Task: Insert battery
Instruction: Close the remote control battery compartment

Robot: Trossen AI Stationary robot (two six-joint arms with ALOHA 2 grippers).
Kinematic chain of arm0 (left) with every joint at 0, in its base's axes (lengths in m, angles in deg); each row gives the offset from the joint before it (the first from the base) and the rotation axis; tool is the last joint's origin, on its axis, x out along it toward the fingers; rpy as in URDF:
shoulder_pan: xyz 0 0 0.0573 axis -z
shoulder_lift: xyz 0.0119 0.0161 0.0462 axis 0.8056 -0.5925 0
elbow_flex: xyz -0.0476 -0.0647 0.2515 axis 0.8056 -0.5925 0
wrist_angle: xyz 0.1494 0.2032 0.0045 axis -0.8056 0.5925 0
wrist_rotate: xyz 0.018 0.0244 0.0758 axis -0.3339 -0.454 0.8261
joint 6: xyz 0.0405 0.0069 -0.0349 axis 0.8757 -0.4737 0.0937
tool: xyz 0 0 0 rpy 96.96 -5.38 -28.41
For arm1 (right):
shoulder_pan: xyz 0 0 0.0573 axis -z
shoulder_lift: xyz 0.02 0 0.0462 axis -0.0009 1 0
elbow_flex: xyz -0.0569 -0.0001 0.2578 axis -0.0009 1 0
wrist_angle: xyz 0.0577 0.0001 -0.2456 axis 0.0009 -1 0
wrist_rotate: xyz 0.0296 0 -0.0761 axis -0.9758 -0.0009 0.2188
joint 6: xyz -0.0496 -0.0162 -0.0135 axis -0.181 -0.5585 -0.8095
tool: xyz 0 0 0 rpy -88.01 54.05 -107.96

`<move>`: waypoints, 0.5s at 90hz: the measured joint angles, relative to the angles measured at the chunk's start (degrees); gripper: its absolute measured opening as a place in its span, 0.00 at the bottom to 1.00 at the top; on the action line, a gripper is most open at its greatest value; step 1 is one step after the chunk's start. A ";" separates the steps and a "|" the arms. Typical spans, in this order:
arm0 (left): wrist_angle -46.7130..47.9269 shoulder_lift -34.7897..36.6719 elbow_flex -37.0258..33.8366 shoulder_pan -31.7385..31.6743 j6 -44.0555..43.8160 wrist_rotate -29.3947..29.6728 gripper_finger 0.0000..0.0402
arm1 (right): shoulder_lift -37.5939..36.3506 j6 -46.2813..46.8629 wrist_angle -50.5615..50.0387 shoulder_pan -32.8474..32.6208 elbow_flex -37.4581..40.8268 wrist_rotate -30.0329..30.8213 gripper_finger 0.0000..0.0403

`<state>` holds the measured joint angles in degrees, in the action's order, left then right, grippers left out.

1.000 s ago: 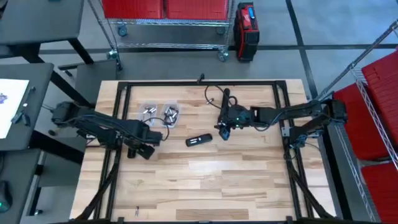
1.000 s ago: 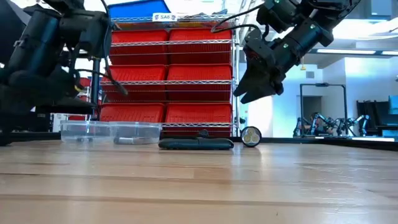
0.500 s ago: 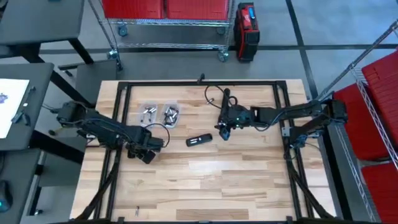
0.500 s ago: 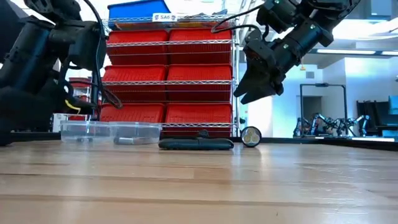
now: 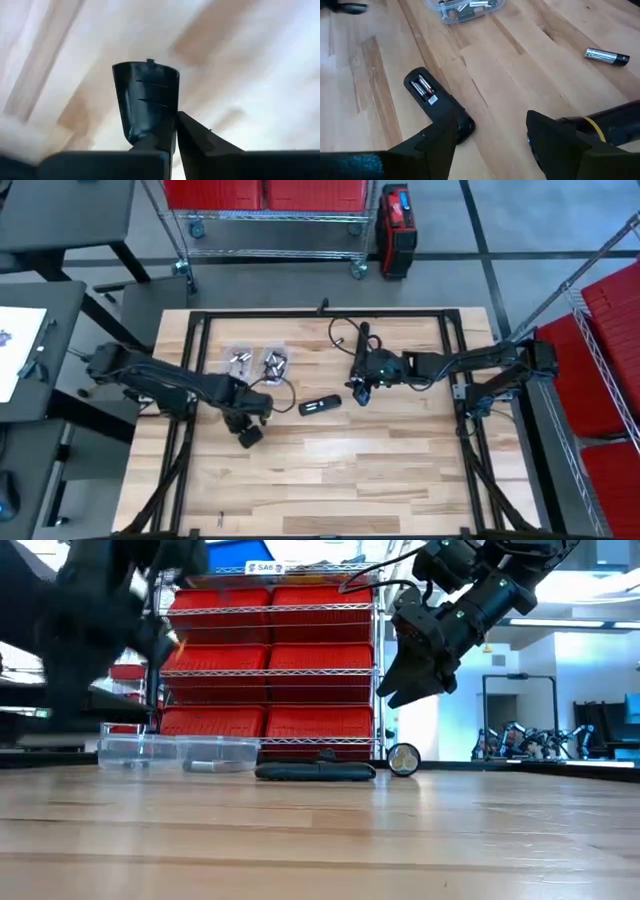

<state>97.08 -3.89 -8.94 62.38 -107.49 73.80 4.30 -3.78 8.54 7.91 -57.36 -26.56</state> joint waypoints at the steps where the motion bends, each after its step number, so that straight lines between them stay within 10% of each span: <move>1: -0.12 0.28 0.53 -0.25 0.59 -0.36 0.00 | 0.00 0.01 0.00 0.00 0.00 0.00 0.57; 45: -15.28 2.98 21.46 -16.73 21.54 -25.15 0.00 | -0.17 -22.65 15.81 -0.39 -6.66 -14.53 0.57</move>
<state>81.81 -0.91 12.51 45.65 -85.95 48.65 4.13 -26.42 24.35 7.52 -64.02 -41.09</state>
